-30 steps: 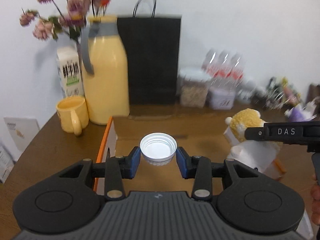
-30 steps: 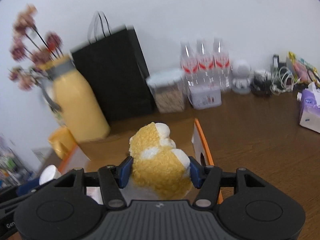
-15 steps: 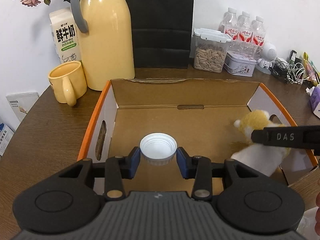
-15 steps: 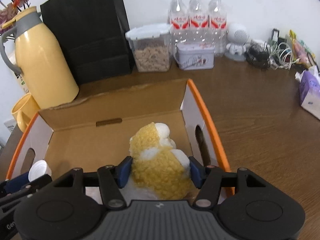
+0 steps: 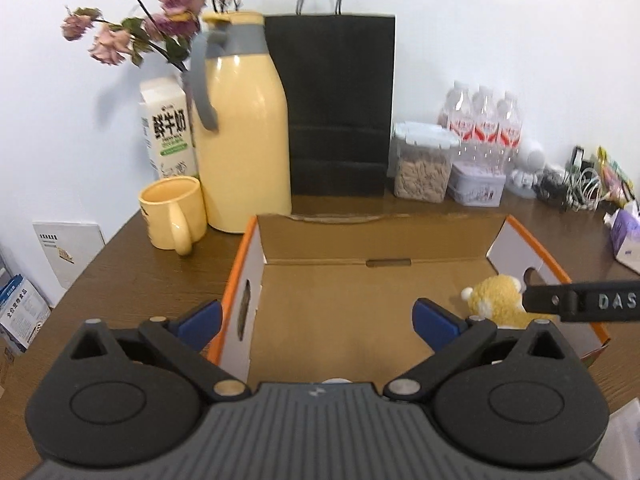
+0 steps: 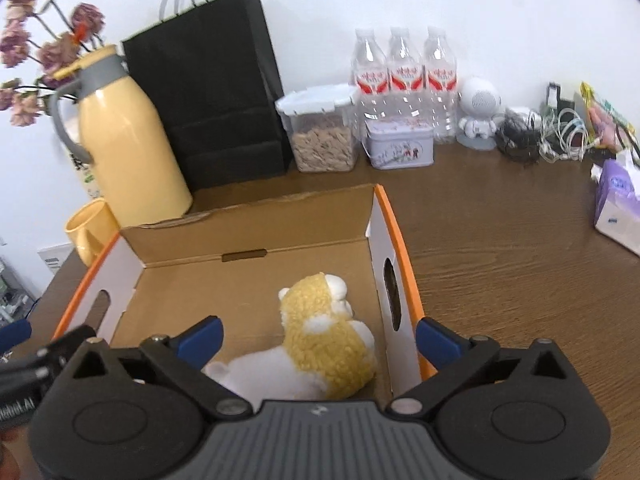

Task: Organize objects
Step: 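Carry the cap and alpaca into the cardboard box and open both tools, then move the right tool to the white plastic bottle and grasp it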

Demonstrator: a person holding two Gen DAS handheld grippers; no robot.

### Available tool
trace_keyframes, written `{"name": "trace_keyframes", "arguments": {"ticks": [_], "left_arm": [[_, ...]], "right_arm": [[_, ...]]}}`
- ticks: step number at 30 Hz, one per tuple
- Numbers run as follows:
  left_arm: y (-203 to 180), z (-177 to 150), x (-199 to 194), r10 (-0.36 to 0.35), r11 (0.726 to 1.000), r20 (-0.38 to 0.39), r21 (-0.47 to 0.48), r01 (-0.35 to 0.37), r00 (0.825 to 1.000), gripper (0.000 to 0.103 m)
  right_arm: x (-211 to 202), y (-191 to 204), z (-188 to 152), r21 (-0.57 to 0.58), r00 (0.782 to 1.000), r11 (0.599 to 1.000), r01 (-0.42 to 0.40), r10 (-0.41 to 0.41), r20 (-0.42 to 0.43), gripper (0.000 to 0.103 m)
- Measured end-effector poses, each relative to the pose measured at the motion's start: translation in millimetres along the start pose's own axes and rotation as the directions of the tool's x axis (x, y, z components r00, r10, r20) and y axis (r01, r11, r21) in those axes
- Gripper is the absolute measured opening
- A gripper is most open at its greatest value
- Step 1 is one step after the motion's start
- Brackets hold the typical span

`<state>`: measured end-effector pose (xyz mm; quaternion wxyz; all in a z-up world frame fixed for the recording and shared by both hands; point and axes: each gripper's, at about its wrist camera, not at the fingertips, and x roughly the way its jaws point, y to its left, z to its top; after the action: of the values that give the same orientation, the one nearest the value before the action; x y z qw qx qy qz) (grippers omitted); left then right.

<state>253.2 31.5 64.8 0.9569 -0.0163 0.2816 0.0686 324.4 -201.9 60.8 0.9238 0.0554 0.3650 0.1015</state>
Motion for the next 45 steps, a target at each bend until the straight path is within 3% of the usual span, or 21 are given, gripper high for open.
{"name": "trace_keyframes", "arguments": {"ticks": [9,17,25,33,45], "left_arm": [[15,-18,-68,0.008,1.0,0.143,-0.002,-0.007,0.99,0.103],[26,-61,-115,-0.021,1.0,0.2,0.007,0.02,0.98,0.103],[39,-109,-132,-0.045,0.999,0.151,-0.007,0.047,0.988,0.103],[46,-150,-137,-0.035,0.998,0.087,-0.048,0.039,0.996,0.103],[42,-159,-128,-0.051,0.997,0.051,-0.059,0.054,0.997,0.103]], "right_arm": [[-71,-12,-25,-0.06,0.987,0.995,-0.082,0.089,0.132,0.103],[-133,-33,-80,-0.139,0.967,0.988,-0.064,0.096,0.234,0.103],[-156,-51,-146,-0.207,0.972,0.978,-0.012,0.06,0.229,0.103],[-150,-55,-196,-0.237,0.981,0.971,-0.014,0.059,0.186,0.103],[-126,-36,-183,-0.237,0.978,0.971,0.005,0.044,0.203,0.103]]}}
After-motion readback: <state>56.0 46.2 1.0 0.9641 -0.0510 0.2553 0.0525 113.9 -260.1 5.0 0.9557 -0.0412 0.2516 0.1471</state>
